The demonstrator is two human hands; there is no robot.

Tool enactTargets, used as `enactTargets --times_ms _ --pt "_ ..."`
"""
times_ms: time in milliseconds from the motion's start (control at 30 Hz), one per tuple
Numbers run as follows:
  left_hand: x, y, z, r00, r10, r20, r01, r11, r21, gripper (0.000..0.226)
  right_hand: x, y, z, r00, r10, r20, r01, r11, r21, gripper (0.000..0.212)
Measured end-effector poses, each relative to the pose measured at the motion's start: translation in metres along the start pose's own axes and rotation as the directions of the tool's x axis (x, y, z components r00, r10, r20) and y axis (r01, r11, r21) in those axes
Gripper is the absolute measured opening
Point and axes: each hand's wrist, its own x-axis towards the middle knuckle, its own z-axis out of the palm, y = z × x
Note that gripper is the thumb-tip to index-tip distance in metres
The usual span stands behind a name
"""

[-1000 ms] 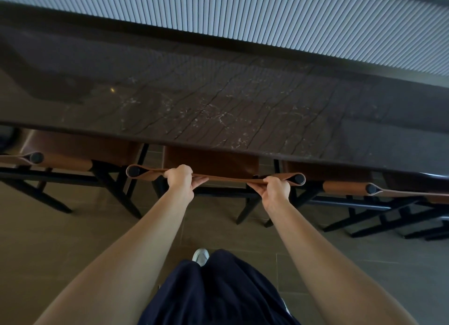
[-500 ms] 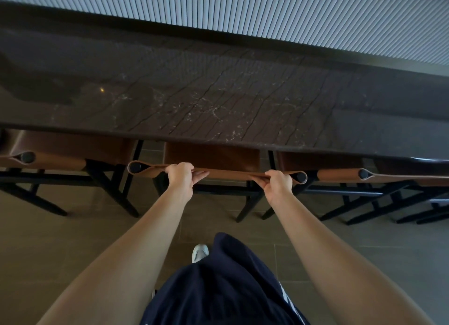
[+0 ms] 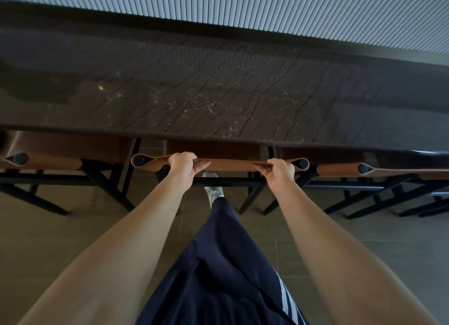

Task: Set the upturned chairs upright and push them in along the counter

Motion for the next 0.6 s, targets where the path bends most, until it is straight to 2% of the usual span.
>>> enactTargets --times_ms 167,367,500,600 --pt "0.006 0.005 0.0 0.997 0.062 -0.047 -0.058 0.994 0.097 0.049 0.001 0.003 0.002 1.0 0.002 0.012 -0.002 1.0 0.014 0.024" --pt "0.019 0.014 -0.003 0.995 0.089 -0.052 -0.081 0.988 0.133 0.051 0.006 0.009 0.007 1.0 -0.001 0.026 0.001 1.0 0.022 0.018" --pt "0.023 0.017 -0.005 0.996 0.068 -0.053 -0.063 0.994 0.092 0.044 0.006 0.01 0.011 0.999 0.001 0.033 -0.001 1.0 0.022 0.022" --pt "0.023 0.015 -0.006 0.995 0.074 -0.065 -0.068 0.995 0.079 0.049 0.006 0.011 0.011 1.0 0.006 0.025 -0.006 1.0 -0.002 0.021"
